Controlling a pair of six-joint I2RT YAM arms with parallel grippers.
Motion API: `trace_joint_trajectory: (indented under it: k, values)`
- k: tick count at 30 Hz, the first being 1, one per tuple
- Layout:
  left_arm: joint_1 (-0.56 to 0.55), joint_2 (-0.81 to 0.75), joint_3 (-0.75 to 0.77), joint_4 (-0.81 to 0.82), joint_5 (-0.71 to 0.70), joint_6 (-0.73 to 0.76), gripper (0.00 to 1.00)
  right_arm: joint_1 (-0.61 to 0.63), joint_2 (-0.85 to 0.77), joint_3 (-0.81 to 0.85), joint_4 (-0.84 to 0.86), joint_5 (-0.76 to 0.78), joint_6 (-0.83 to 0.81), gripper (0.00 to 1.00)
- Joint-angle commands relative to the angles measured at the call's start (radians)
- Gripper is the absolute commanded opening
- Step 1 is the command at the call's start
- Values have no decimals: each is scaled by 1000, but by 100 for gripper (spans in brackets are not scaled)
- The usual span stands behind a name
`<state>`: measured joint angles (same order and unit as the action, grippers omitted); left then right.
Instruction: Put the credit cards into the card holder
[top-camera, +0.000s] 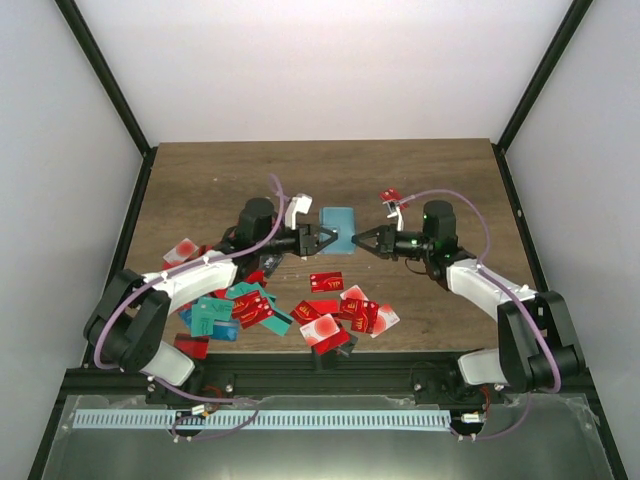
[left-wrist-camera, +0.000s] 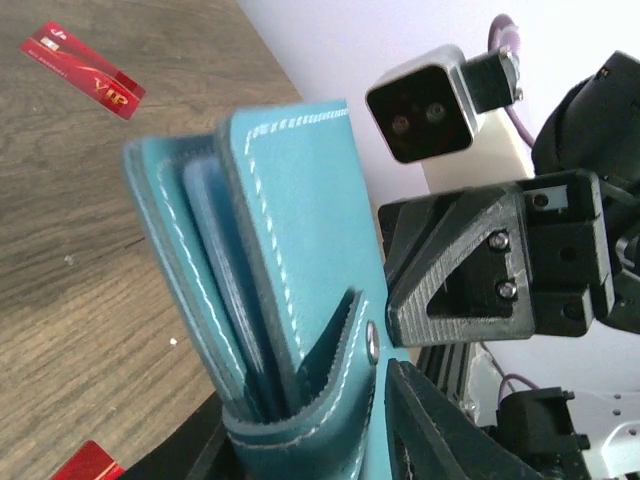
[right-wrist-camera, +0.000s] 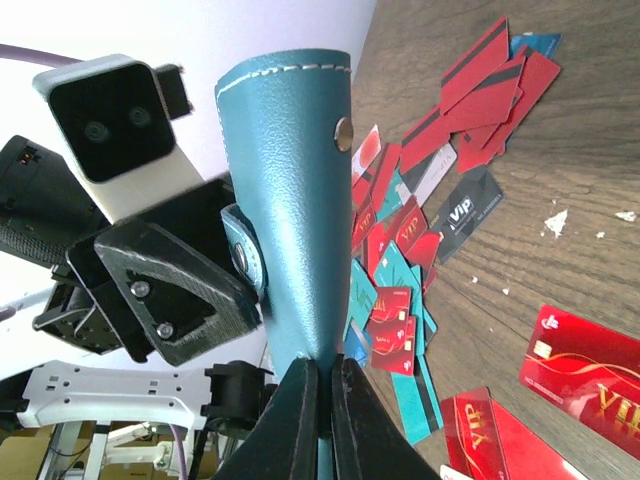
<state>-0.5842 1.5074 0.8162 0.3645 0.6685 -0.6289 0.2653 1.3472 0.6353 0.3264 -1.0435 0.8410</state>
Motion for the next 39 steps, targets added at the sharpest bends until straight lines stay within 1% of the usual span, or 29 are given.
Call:
trace_joint_trajectory:
  k: [1, 5, 6, 7, 8, 10, 12, 13, 15, 19, 22, 25, 27, 30, 33, 35, 36, 39]
  values:
    - [-23, -19, -1, 32, 35, 18, 30, 28, -31, 58, 27, 43, 24, 1]
    - [-27, -28, 4, 31, 39, 32, 15, 32, -46, 62, 30, 56, 37, 1]
    - [-27, -32, 6, 29, 39, 35, 11, 33, -52, 65, 28, 55, 29, 6]
    - [-27, -36, 9, 23, 39, 38, 7, 33, -56, 75, 12, 56, 13, 15]
    - [-27, -42, 14, 17, 42, 39, 4, 32, -63, 88, -24, 64, -22, 26]
    - [-26, -55, 26, 4, 62, 35, 4, 32, -73, 116, -104, 92, -98, 47]
    - [-25, -71, 37, 5, 95, 25, 4, 31, -86, 126, -140, 105, -154, 71]
    - [-24, -80, 43, 7, 115, 20, 4, 32, -92, 123, -140, 102, -169, 79]
    - [-23, -93, 57, 7, 158, 12, 4, 32, -105, 118, -126, 73, -191, 87]
    - [-23, -111, 71, 27, 230, -9, 4, 32, -142, 89, -29, -10, -182, 95]
    - [-23, -116, 73, 56, 261, -33, 4, 31, -164, 72, 32, -54, -157, 95]
    - [-23, -113, 69, 97, 295, -61, 4, 31, -184, 22, 210, -125, -77, 91]
    - [-23, -110, 62, 132, 321, -91, 4, 32, -195, 1, 295, -172, -33, 88]
    - [-23, -111, 51, 206, 350, -146, 4, 31, -210, -17, 386, -222, 15, 78]
    - [-25, -113, 44, 263, 361, -186, 4, 31, -223, -18, 426, -252, 40, 68]
    - [-26, -111, 43, 274, 366, -195, 4, 32, -234, -18, 445, -261, 52, 62]
    - [-26, -110, 42, 279, 368, -200, 4, 32, -239, -19, 464, -265, 64, 57]
    - [-28, -101, 33, 317, 379, -227, 4, 32, -243, -22, 523, -276, 112, 49]
